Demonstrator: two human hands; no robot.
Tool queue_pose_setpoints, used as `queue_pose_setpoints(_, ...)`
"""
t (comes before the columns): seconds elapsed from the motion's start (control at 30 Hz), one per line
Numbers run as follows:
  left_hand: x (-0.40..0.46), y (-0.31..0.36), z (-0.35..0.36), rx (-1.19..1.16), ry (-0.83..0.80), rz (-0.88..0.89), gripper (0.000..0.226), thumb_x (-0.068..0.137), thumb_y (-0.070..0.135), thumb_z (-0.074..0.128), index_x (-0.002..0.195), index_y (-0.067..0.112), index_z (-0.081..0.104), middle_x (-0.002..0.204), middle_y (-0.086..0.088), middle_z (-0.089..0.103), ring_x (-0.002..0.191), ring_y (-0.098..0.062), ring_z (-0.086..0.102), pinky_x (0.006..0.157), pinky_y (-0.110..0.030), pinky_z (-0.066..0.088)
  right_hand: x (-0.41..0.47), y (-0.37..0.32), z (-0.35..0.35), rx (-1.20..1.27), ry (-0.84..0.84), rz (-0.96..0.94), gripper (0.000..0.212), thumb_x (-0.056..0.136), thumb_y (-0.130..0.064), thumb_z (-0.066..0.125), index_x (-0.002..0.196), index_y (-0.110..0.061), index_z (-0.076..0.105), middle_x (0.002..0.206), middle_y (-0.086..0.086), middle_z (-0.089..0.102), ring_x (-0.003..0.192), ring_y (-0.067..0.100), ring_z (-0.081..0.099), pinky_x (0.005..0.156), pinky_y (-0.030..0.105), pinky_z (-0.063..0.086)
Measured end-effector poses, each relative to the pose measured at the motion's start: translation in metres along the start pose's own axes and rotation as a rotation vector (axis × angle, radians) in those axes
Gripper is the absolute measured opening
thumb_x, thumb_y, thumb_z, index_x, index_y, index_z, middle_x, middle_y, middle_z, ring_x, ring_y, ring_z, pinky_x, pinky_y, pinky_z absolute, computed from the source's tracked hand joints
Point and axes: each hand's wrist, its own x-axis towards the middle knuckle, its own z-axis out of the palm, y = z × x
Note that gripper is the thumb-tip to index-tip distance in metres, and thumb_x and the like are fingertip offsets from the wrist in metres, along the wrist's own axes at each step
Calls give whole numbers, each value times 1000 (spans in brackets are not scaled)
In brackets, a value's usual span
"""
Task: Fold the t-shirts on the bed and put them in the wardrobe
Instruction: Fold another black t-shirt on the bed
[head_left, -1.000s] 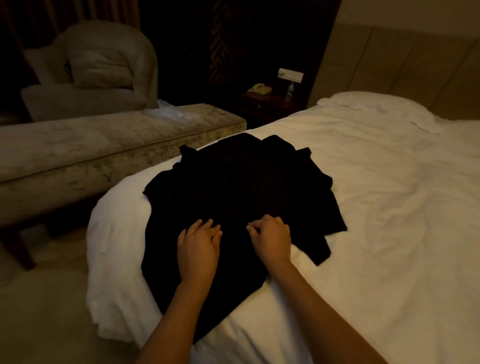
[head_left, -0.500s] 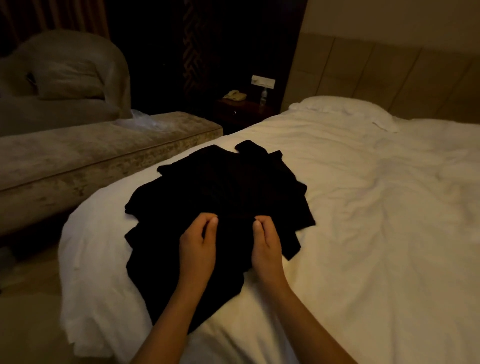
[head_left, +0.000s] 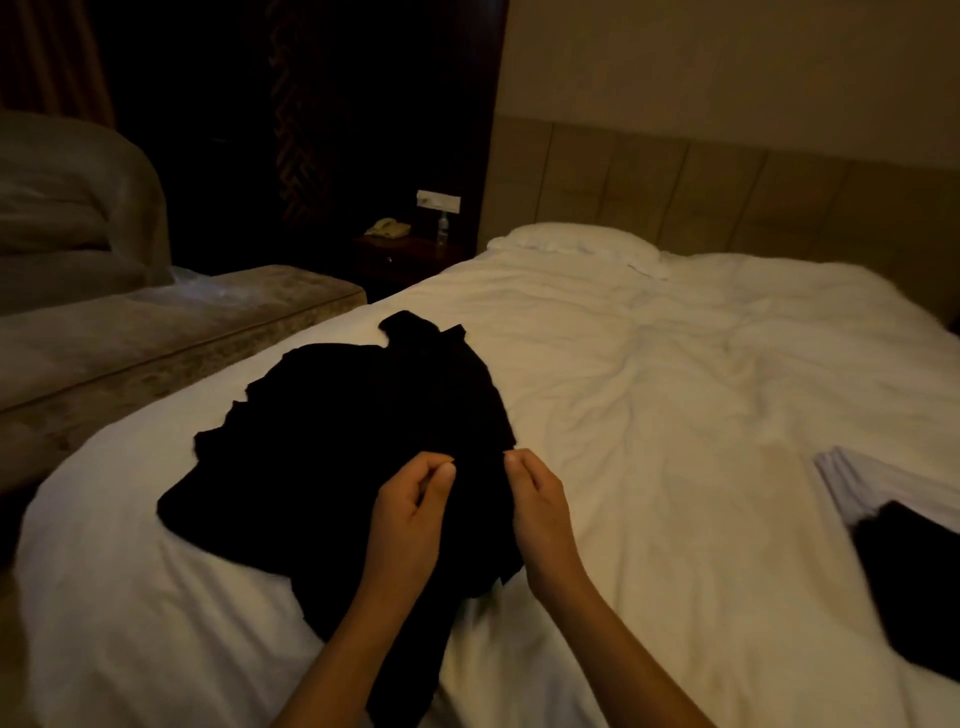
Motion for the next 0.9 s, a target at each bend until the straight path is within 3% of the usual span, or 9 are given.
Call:
queue_pose_setpoints(0.2,-16,56,36,-69,-73,11,17,96,13,58,87,14,72,80,10,71,76,-3,66,67,-13,49,-41,-45,-68,7,-142,33,35,101,-28,51,68,-22,61,70,-3,62,67,5,56,64,22,44)
queue_pose_setpoints(0.3,-25,89,50,-104,-115,38,18,95,8,60,83,9,74,77,5,72,70,-3,67,65,-12,48,-56,-60,-98,-95,-177,-16,32,100,-30,54,81,-5,63,74,14,61,68,11,55,63,27,42)
queue_pose_setpoints(0.57,-40,179,81,-91,-289,148,18,93,6,62,81,8,76,73,6,73,69,-1,66,67,-13,49,-89,-119,-171,-134,-53,-65,35,101,-29,51,76,-5,58,66,2,54,62,12,49,59,31,37)
queue_pose_setpoints(0.67,-44,214,89,-88,-340,206,18,93,8,62,82,10,75,76,4,73,71,-2,66,68,-13,49,-101,-150,-193,-103,8,-80,34,101,-30,50,89,-2,66,79,16,66,70,16,60,64,33,44)
queue_pose_setpoints(0.8,-51,266,97,-125,-377,262,19,95,13,60,83,13,75,76,5,73,74,-3,66,68,-14,50,-117,-201,-218,-82,89,-90,29,102,-33,48,91,-20,72,90,3,74,88,20,70,79,37,55)
queue_pose_setpoints(0.9,-54,304,102,-122,-395,295,19,97,21,58,86,20,74,79,8,72,77,-2,66,68,-13,50,-128,-242,-234,-63,122,-107,30,102,-35,46,90,-23,71,91,3,74,89,21,70,78,34,55)
